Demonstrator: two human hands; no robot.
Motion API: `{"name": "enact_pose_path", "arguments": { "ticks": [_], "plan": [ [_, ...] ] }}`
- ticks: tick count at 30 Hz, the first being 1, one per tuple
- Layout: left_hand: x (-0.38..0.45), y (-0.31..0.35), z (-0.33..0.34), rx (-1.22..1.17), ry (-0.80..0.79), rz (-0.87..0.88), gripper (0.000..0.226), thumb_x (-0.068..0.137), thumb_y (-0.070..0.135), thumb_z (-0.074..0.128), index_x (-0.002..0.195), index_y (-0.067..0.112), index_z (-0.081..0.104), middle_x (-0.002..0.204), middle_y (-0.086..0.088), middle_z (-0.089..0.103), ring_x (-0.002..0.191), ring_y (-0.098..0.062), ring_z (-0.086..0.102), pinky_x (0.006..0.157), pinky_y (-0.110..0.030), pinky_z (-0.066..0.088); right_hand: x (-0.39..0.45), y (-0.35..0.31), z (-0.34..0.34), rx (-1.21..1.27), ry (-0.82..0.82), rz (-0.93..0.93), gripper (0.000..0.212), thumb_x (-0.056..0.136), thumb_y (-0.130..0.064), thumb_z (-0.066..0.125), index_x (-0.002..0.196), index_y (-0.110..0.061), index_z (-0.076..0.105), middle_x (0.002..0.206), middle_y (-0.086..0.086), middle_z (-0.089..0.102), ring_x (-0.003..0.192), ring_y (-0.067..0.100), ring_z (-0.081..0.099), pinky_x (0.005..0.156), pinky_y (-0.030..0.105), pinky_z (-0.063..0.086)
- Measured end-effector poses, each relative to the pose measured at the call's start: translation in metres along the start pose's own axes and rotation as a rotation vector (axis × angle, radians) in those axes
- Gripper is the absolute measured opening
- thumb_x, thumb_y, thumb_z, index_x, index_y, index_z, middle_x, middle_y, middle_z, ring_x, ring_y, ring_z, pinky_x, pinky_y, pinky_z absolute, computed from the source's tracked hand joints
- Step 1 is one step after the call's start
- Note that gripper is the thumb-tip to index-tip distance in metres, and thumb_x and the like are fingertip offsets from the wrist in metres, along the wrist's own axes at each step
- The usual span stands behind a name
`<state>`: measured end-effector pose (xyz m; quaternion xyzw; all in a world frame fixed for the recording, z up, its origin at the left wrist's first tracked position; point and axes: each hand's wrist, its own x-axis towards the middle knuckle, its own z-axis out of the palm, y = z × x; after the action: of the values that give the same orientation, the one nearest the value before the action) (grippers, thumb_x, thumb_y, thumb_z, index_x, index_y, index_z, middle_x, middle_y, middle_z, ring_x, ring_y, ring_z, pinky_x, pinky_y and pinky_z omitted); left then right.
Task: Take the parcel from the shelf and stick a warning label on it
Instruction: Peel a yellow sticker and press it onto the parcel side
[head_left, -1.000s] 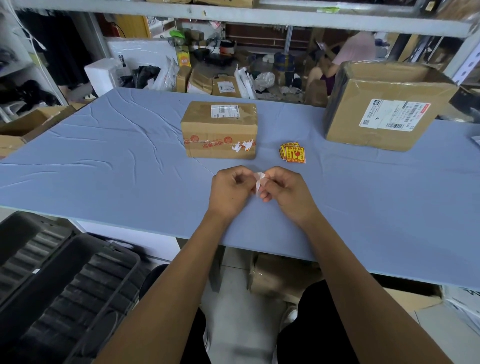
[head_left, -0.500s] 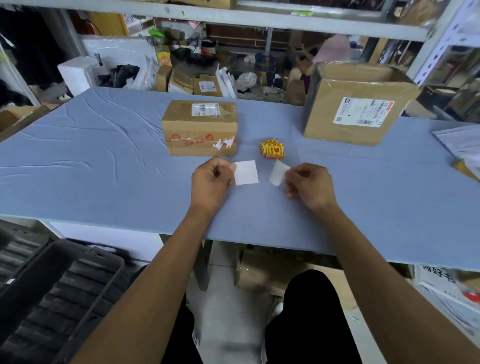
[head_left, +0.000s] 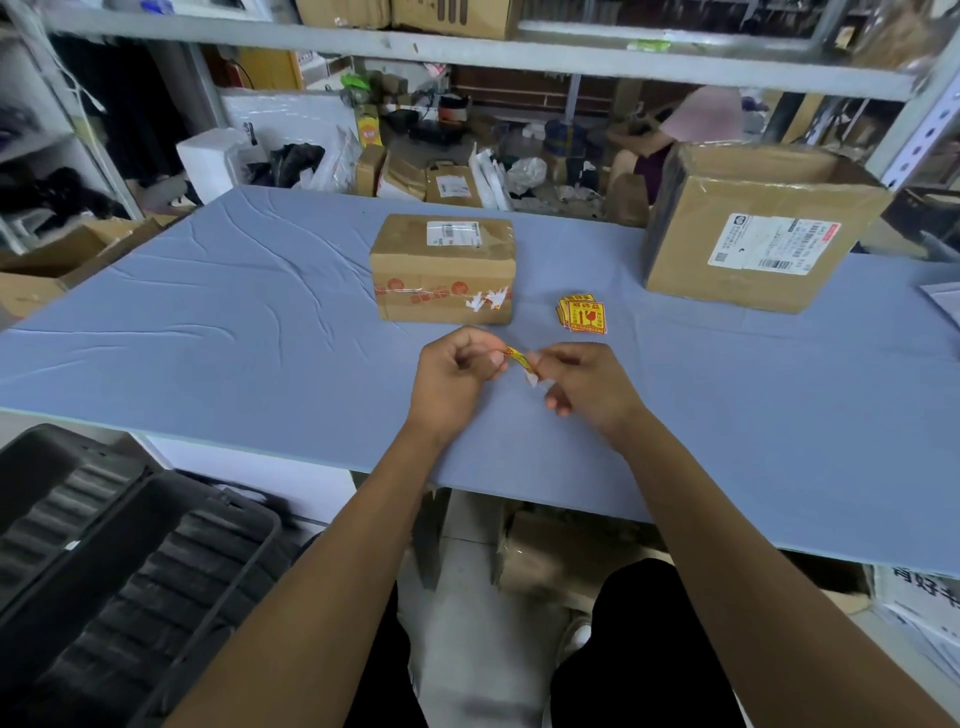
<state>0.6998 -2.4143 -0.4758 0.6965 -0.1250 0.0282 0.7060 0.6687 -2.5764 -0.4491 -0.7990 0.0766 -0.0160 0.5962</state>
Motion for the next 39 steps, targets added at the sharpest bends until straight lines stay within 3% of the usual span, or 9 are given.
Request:
{"name": "enact_pose_path", "arguments": {
  "ticks": [3,5,8,11,18,23,28,34,39],
  "plan": [
    [0.001,0.002,-0.003,-0.038,-0.003,-0.031,0.03,0.093,-0.009,0.052,0.078,0.012,0.067,0.075,-0.004,0.069,0.067,-0.007,0.062,0.071,-0.02,0.053,0.0,0.0,-0.003,0.032,-0.034,0.016,0.018,0.094,-0.015,0.062,0.096,0.0,0.07,0.072,0.003,0.06,0.042,0.007,0.047,0.041,0.018,0.039],
    [0.003,0.002,-0.003,-0.079,-0.001,-0.06,0.031,0.095,-0.005,0.051,0.075,0.012,0.067,0.073,0.0,0.069,0.071,-0.013,0.061,0.072,-0.024,0.052,0.0,0.0,-0.004,0.04,-0.064,0.014,0.01,0.092,-0.009,0.063,0.094,0.0,0.068,0.069,0.005,0.056,0.044,0.007,0.047,0.042,0.018,0.038],
    [0.003,0.0,-0.004,-0.04,-0.02,-0.028,0.026,0.088,-0.007,0.059,0.076,0.015,0.066,0.066,0.012,0.066,0.068,-0.004,0.06,0.068,-0.021,0.051,0.001,0.002,-0.002,0.105,-0.078,0.038,0.009,0.09,-0.005,0.064,0.098,0.0,0.065,0.071,0.005,0.058,0.047,0.01,0.047,0.042,0.018,0.038],
    [0.003,-0.001,-0.004,-0.024,-0.02,-0.019,0.033,0.084,-0.015,0.058,0.088,0.017,0.063,0.062,0.011,0.064,0.065,-0.003,0.059,0.066,-0.022,0.052,0.003,0.002,0.0,0.088,-0.069,0.032,0.018,0.094,-0.014,0.061,0.105,-0.001,0.067,0.075,0.005,0.061,0.049,0.012,0.049,0.043,0.019,0.039],
    [0.002,0.002,0.0,0.036,0.047,-0.077,0.037,0.083,-0.015,0.064,0.095,0.02,0.061,0.075,-0.001,0.065,0.066,-0.006,0.062,0.066,-0.023,0.054,0.008,0.005,0.001,-0.015,-0.017,-0.078,0.012,0.093,-0.01,0.06,0.087,-0.004,0.068,0.045,-0.012,0.046,0.04,0.002,0.04,0.046,0.021,0.034],
    [0.01,-0.002,0.002,0.153,0.197,-0.045,0.015,0.085,-0.003,0.069,0.086,0.012,0.067,0.077,0.003,0.067,0.074,-0.013,0.063,0.075,-0.028,0.053,0.018,0.006,0.008,-0.179,0.092,-0.216,0.006,0.089,-0.018,0.068,0.084,-0.016,0.07,0.071,-0.013,0.062,0.054,-0.004,0.055,0.055,0.012,0.04],
    [0.035,0.0,0.0,0.183,0.336,-0.029,0.014,0.085,0.006,0.072,0.079,0.018,0.07,0.076,0.006,0.069,0.076,-0.014,0.065,0.08,-0.031,0.056,0.046,0.002,0.022,-0.196,0.209,-0.319,0.005,0.087,-0.015,0.07,0.084,-0.012,0.072,0.07,-0.007,0.063,0.061,-0.006,0.057,0.059,0.004,0.04],
    [0.072,-0.004,0.002,0.274,0.469,-0.036,0.021,0.083,0.008,0.072,0.091,0.018,0.055,0.071,0.018,0.061,0.077,-0.015,0.066,0.079,-0.034,0.057,0.088,-0.002,0.036,-0.259,0.341,-0.372,0.013,0.087,-0.021,0.07,0.083,-0.009,0.073,0.071,-0.005,0.066,0.062,0.001,0.057,0.061,0.012,0.041],
    [0.084,-0.008,0.005,0.421,0.495,-0.002,0.03,0.083,0.017,0.073,0.084,0.023,0.043,0.074,0.008,0.068,0.079,-0.025,0.069,0.074,-0.04,0.055,0.102,0.004,0.04,-0.346,0.407,-0.391,0.018,0.087,-0.024,0.07,0.084,-0.006,0.072,0.076,0.003,0.072,0.067,0.013,0.061,0.064,0.025,0.044]
  ]
}}
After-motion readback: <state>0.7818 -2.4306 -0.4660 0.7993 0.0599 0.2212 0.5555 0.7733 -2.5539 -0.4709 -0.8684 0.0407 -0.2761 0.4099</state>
